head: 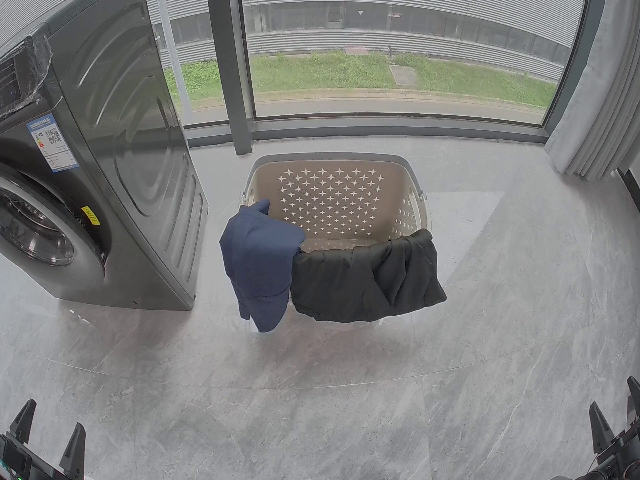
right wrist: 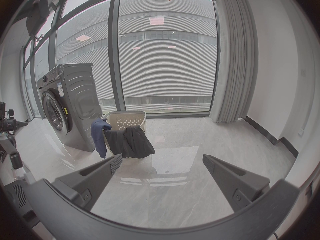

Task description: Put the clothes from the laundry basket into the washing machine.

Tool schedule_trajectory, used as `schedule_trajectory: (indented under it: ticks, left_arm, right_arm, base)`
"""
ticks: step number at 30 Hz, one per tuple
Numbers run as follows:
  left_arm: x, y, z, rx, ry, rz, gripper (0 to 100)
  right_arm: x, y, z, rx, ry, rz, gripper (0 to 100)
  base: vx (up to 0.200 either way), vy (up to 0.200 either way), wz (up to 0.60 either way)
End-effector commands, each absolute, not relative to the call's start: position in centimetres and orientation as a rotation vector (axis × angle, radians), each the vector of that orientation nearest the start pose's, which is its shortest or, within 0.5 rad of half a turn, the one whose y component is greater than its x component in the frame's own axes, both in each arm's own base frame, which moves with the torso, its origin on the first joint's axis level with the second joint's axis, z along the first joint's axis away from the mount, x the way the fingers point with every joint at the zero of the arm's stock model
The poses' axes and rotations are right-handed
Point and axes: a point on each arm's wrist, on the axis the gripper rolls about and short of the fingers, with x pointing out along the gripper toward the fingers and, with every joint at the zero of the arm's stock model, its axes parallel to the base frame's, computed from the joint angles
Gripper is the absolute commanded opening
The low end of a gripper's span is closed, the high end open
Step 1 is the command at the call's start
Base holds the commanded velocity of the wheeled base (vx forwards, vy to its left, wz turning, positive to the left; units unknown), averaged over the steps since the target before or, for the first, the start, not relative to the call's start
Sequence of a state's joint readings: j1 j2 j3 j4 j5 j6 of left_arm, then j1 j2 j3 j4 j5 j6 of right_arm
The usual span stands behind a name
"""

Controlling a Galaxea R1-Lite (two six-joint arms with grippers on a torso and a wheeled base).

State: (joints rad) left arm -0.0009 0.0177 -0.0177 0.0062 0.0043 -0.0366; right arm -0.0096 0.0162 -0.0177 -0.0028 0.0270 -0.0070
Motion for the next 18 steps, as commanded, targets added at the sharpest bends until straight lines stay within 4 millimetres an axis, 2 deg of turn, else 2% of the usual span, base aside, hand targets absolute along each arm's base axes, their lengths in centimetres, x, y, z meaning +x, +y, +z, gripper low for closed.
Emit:
schedule_trajectory:
  ticks: [1,13,18]
  left_arm:
    - [-2.23,0.01,7.59,-0.037,0.012,0.003,100]
    - [-2.23,0.01,7.59,-0.037,0.012,0.003,100]
    - [-2.25,0.01,7.59,-0.037,0.011,0.003,100]
  right_arm:
    - [-2.17,0.08,7.66,-0.007,0.011,0.018,100]
    - [-2.17,0.08,7.66,-0.007,0.011,0.018,100]
    - [-2.17,0.08,7.66,-0.007,0.011,0.018,100]
  base:
    - [0.000,0.000,0.00]
    - [0.200,0.000,0.00]
    - [0.000,0.000,0.00]
